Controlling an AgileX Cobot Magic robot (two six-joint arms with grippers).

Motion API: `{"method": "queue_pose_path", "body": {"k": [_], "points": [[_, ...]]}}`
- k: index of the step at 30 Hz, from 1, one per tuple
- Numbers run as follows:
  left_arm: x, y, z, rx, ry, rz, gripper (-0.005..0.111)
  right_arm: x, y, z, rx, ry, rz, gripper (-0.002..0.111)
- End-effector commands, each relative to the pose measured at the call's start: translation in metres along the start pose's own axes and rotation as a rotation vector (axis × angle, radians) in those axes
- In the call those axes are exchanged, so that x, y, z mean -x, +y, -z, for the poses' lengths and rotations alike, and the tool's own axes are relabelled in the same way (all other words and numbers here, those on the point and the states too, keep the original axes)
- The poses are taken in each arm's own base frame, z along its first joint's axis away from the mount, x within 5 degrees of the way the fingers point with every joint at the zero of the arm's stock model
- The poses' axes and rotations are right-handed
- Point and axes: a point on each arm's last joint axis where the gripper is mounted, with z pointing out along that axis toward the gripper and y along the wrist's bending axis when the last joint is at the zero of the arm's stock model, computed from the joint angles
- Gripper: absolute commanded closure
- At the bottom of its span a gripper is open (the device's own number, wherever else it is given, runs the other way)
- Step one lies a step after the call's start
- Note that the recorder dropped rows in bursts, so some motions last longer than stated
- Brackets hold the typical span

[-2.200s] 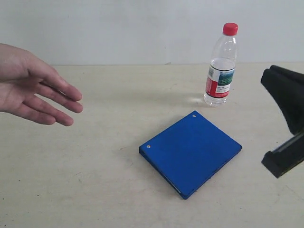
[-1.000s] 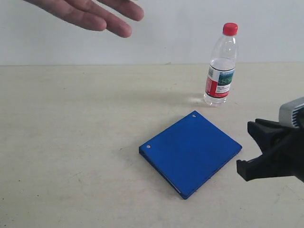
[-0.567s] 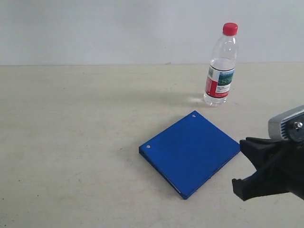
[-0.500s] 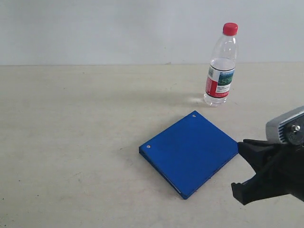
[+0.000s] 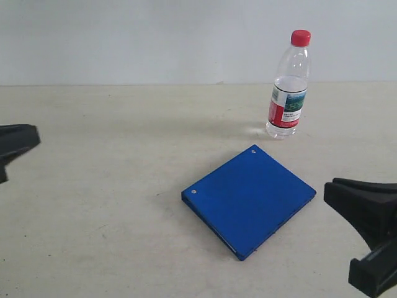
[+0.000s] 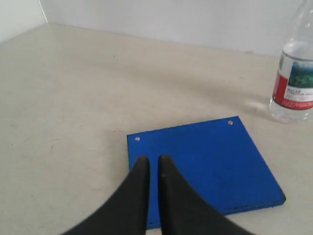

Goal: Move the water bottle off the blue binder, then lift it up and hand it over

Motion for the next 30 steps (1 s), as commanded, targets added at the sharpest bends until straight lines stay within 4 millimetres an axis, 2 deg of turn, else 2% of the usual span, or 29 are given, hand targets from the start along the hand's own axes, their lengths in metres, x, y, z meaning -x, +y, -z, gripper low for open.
{"method": "queue_pose_path", "body": {"k": [1, 2, 4, 7, 9, 13, 17, 20, 25, 30], "points": [[-0.021, 0.006, -0.049, -0.195, 0.208, 0.034, 0.102, -0.007, 0.0, -0.003, 0.003, 0.065, -0.057, 0.104], [-0.026, 0.008, -0.058, -0.214, 0.243, 0.041, 0.102, -0.008, 0.0, -0.005, -0.001, 0.08, -0.069, 0.101], [-0.036, 0.013, -0.078, -0.248, 0.316, 0.062, 0.102, -0.013, 0.0, -0.01, -0.009, 0.124, -0.071, 0.089], [-0.044, 0.017, -0.103, -0.316, 0.369, 0.07, 0.102, -0.019, -0.001, -0.019, -0.029, 0.184, -0.1, 0.064], [-0.048, 0.016, -0.117, -0.39, 0.382, 0.085, 0.102, -0.023, -0.003, -0.026, -0.054, 0.207, -0.131, 0.051], [-0.051, 0.014, -0.142, -0.476, 0.396, 0.102, 0.09, -0.028, -0.008, -0.041, -0.117, 0.209, -0.227, 0.049], [-0.047, 0.016, -0.167, -0.487, 0.397, 0.081, 0.064, -0.032, -0.013, -0.054, -0.18, 0.178, -0.303, 0.049], [-0.043, 0.021, -0.18, -0.472, 0.403, 0.14, 0.047, -0.034, -0.015, -0.063, -0.208, 0.17, -0.347, 0.049], [-0.04, 0.027, -0.196, -0.465, 0.403, 0.179, 0.045, -0.023, -0.017, -0.087, -0.231, 0.23, -0.383, 0.049], [-0.041, 0.027, -0.198, -0.47, 0.404, 0.186, 0.045, -0.016, -0.046, -0.107, -0.34, 0.361, -0.475, 0.049]]}}
